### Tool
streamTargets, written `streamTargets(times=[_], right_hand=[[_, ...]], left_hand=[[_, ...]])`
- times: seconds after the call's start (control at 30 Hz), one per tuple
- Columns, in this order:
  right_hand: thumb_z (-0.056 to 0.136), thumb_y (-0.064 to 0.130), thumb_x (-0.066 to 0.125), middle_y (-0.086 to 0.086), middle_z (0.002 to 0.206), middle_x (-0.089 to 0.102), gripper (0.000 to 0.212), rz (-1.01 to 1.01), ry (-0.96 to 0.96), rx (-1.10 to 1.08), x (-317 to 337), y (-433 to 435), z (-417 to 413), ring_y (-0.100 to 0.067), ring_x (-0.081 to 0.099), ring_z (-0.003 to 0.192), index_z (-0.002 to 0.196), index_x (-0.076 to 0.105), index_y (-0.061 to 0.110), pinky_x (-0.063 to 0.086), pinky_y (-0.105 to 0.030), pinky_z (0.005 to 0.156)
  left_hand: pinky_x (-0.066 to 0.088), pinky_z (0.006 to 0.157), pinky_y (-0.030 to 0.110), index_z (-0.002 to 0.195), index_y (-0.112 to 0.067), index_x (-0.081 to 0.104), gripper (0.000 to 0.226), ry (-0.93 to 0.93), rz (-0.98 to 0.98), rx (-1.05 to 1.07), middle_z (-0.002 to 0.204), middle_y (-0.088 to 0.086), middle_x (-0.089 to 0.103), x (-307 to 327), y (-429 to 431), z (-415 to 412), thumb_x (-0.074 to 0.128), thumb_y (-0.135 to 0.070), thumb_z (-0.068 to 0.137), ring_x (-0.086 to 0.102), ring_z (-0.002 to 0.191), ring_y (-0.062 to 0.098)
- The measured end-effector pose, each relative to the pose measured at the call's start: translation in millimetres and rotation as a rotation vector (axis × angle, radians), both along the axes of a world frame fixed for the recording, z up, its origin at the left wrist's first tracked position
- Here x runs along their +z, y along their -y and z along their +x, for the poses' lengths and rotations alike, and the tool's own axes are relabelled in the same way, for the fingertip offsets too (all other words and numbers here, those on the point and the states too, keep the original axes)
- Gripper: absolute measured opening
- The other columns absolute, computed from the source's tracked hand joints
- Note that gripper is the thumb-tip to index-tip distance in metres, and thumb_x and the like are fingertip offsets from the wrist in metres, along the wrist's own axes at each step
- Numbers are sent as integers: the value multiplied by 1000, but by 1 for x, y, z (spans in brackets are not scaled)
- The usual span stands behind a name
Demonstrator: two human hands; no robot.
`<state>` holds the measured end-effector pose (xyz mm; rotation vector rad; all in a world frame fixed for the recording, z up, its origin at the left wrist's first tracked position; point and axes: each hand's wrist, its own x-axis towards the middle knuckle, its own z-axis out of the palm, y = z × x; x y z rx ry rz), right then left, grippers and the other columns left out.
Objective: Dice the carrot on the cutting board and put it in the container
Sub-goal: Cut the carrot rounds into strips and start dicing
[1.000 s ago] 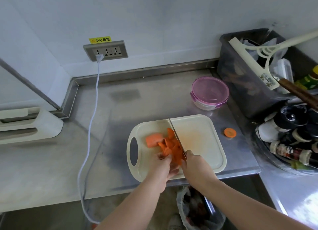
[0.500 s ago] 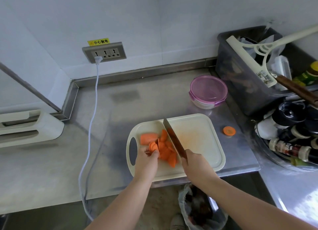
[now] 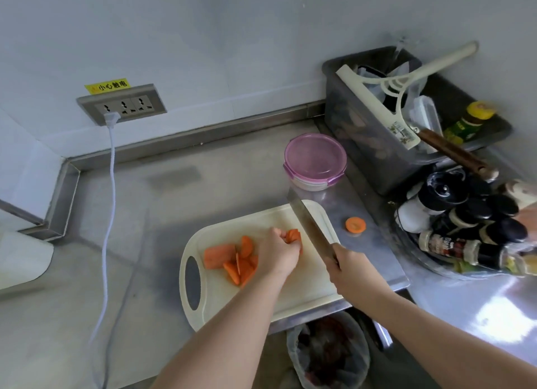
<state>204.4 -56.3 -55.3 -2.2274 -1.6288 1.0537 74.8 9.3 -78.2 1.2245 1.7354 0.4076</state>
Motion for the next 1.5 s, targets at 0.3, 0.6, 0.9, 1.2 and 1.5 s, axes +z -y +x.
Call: streamTargets(times=[0.3,0.6,0.9,1.2,1.5], right_hand=[[102,25,35,-1,72,51,14,-25,74,78,-15,-2,6,-12,46,56,92,41,17,32,-20,46],[103,27,32,-2,82,57,21,-51,67,198,-16,-5,10,-15,57,68,112,47,16,45,-23,54],[102,25,33,0,80,53,23,-75,91,265,-17,-8,15,-15,54,65,119,46,14,41,-22,50],[102,22,33,-5,84,59,23,-78,96,253,-20,-6,12,-22,60,72,118,46,13,47,-29,55],[101,20,33,-9,89,62,24,-63,147,269,-23,-5,8,-26,62,72,123,43,15,52,-36,60]], left_hand=[[43,90,30,129,-12,52,42,-264,128,-132,124,10,55,-5,-6,11,59,-27,90,55,113,28],[46,77,29,101,-13,60,19,-316,121,-229,102,8,65,-10,6,12,55,-9,83,63,98,27],[47,88,35,115,-11,53,30,-432,165,-313,117,11,55,-13,-1,15,61,-16,86,58,107,30],[44,75,23,104,-12,64,24,-117,109,-157,100,1,68,-14,-5,7,69,-20,82,64,96,19],[54,85,36,97,-9,69,12,-30,91,22,89,9,73,-22,-9,4,65,-13,86,69,85,23]])
